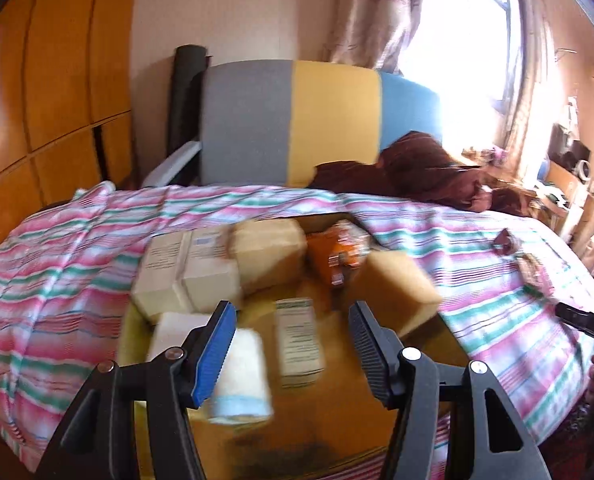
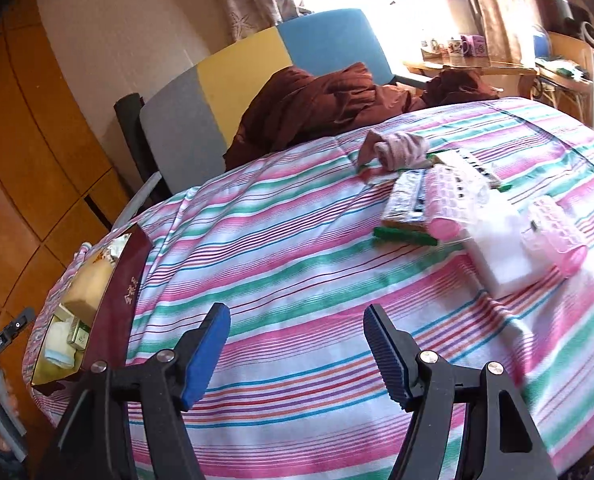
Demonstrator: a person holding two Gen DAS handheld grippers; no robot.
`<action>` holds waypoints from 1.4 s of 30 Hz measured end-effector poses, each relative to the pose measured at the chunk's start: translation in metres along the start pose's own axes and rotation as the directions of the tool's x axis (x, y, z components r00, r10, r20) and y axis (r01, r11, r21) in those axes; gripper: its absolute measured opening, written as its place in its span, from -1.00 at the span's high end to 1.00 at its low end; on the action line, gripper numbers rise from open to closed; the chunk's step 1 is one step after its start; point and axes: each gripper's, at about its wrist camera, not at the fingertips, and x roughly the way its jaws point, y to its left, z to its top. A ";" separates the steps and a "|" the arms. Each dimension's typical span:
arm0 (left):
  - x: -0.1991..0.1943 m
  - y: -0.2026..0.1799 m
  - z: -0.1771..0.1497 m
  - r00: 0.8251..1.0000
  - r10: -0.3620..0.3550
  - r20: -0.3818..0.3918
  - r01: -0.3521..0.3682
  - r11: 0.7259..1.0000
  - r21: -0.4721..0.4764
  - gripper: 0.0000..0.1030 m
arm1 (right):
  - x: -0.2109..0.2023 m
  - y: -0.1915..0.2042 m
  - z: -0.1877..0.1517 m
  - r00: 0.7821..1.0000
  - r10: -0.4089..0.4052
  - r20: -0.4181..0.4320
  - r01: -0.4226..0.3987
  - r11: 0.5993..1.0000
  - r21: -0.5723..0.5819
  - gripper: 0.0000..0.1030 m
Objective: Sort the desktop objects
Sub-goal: 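Move both tools back toward the remaining items on the bed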
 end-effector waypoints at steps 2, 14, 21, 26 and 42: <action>0.002 -0.019 0.007 0.997 -0.071 0.002 0.071 0.997 0.021 -0.24 | -0.010 -0.016 0.002 0.999 -0.032 0.022 0.031 0.999 0.029 -0.37; 0.049 -0.176 0.023 0.909 -0.385 -0.160 0.409 0.897 0.169 -0.26 | -0.039 -0.086 0.013 0.976 -0.196 0.094 0.179 0.971 0.158 -0.46; 0.078 -0.257 0.023 0.856 -0.441 -0.271 0.504 0.829 0.242 -0.26 | -0.034 -0.112 0.011 0.964 -0.248 0.091 0.228 0.956 0.187 -0.48; 0.099 -0.297 0.028 0.809 -0.482 -0.338 0.567 0.792 0.226 -0.26 | -0.032 -0.131 0.009 0.956 -0.276 0.094 0.251 0.942 0.221 -0.49; 0.160 -0.406 0.021 0.750 -0.470 -0.466 0.624 0.736 0.261 -0.29 | -0.020 -0.153 0.009 0.958 -0.244 0.150 0.207 0.953 0.222 -0.65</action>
